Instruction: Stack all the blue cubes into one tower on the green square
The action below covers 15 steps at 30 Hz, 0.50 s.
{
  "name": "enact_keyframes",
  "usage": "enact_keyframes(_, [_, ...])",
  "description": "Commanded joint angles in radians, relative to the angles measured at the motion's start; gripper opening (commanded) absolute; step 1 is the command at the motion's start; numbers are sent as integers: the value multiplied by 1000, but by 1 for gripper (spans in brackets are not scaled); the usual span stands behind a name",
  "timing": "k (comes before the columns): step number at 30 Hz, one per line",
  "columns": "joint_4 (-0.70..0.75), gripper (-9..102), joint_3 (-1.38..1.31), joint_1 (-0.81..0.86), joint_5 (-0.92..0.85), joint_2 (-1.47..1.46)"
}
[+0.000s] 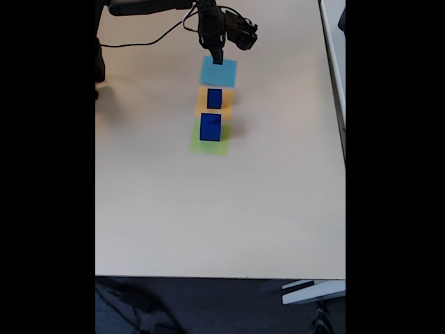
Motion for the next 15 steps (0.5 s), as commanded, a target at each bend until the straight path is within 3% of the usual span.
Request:
enact_keyframes(1, [-74, 0, -66, -21, 28, -14])
enact_keyframes(15, [-155, 0, -86, -46, 40, -137])
